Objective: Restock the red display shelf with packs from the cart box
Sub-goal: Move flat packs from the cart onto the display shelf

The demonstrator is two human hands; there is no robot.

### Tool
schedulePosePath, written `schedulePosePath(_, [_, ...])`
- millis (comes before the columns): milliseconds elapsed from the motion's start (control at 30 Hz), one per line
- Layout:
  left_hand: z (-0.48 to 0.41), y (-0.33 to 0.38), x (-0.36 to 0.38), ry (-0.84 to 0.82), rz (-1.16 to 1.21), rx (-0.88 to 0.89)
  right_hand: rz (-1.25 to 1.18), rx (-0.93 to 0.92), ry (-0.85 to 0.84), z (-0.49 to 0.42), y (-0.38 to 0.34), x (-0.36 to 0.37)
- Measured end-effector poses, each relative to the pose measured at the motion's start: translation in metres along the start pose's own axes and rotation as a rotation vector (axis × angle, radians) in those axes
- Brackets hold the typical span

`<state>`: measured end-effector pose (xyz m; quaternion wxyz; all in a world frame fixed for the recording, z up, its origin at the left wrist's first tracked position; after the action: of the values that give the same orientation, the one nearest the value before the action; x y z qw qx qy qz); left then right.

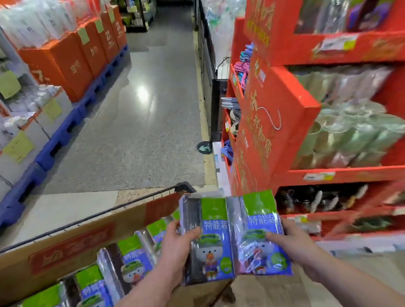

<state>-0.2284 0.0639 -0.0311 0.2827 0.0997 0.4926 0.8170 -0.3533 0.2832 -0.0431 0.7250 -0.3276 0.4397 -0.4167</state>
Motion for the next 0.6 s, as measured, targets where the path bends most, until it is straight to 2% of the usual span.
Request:
schedulePosePath(300, [0.1,-0.001,0.166,-0.224,-0.046,0.019,-0.138,-0.035,0.236,0.006,0.032,-0.2])
schedulePosePath(600, [0.186,-0.015,0.287,-0.352,-0.053,0.061,-0.252,-0.007,0.312,0.011,0.07,-0.346])
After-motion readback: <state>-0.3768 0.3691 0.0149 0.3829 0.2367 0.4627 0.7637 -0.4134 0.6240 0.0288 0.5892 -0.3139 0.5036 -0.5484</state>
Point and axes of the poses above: each hand's wrist, its own z-axis away from the middle knuckle, its own x-axis out of the palm, y = z × x, the point moved 3 cm from there along -z, towards the middle knuckle, and after that the axes turned 15 degrees about y, right-handed, at the moved point
